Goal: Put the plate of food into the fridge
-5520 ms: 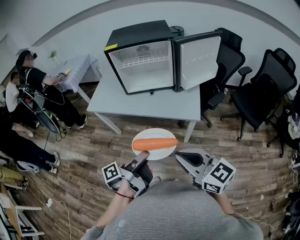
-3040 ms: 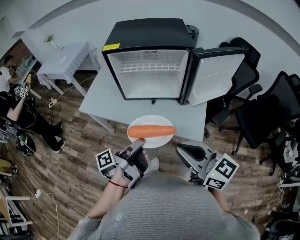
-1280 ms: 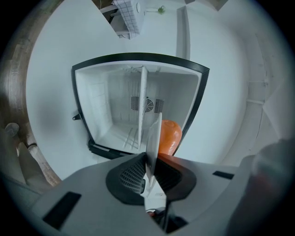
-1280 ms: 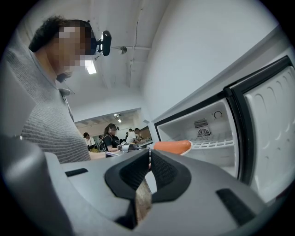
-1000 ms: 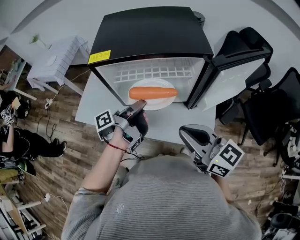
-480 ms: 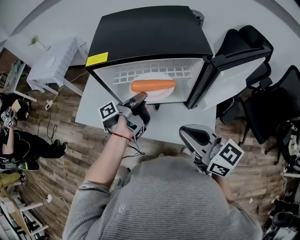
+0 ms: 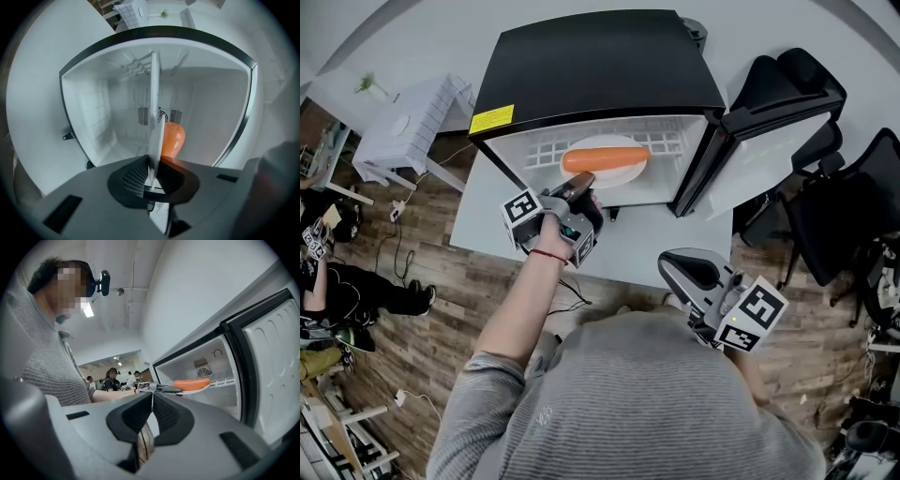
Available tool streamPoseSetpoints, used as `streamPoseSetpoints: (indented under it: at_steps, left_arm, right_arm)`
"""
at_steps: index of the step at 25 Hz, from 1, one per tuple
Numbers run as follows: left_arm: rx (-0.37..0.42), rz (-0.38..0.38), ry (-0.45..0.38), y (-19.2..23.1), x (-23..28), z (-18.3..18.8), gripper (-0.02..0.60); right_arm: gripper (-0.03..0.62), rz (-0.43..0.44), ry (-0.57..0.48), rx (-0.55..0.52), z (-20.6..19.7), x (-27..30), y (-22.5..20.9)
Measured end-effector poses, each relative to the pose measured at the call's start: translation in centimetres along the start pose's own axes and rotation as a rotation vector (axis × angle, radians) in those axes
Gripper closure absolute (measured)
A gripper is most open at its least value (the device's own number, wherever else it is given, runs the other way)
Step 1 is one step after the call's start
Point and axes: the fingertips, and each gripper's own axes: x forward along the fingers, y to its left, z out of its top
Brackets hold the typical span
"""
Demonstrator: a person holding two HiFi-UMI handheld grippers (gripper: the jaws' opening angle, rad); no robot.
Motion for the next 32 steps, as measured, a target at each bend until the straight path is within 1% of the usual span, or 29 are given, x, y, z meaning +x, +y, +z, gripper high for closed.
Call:
streamPoseSetpoints:
  at_steps: [5,10,14,21,23,26,28,30,32]
  left_arm:
    - [0.024,0.015,-0.028,0.6,0.9,1.6,0.532]
    - [0.021,0.017,-0.059,0.2,1.6,2.2,0.532]
    - [-0.003,0.018,-0.089,-0.2,2.6,2.8,0.532]
    - [-0.012,0.032,-0.114,-0.3,3.4,3.2,0.532]
    - [0.005,0.041,-0.106,-0.4,3.4,3.2,0.532]
    - [0.054,0.044,-0.078,-0.5,3.3,3.1,0.522]
    - [0.08,0.041,-0.049,-0.5,3.3,2.9,0.482]
    - [0.074,0.018,-0.009,-0.5,3.3,2.4,0.42]
    - [0.056,-0.002,0.018,-0.5,3.2,1.8,0.41]
  right_arm:
    - [0.578,-0.007,0.0,0.003,0.0,-0.1,-0.1]
    - [0.579,-0.012,-0.002,0.006,0.2,-0.1,-0.2]
    - [0.578,-0.011,-0.003,0.008,0.2,0.0,-0.1]
    - [0.577,-0.018,-0.013,0.016,0.1,-0.3,-0.3]
    - [0.578,-0.016,-0.012,0.018,0.0,-0.2,-0.3]
    - [0.577,-0.013,-0.011,0.026,-0.1,0.0,-0.3]
    - [0.578,-0.011,-0.011,0.028,-0.1,0.0,-0.2]
    - [0.578,-0.011,-0.012,0.03,-0.1,0.0,-0.3]
    - [0.578,-0.012,-0.012,0.031,-0.1,0.0,-0.4]
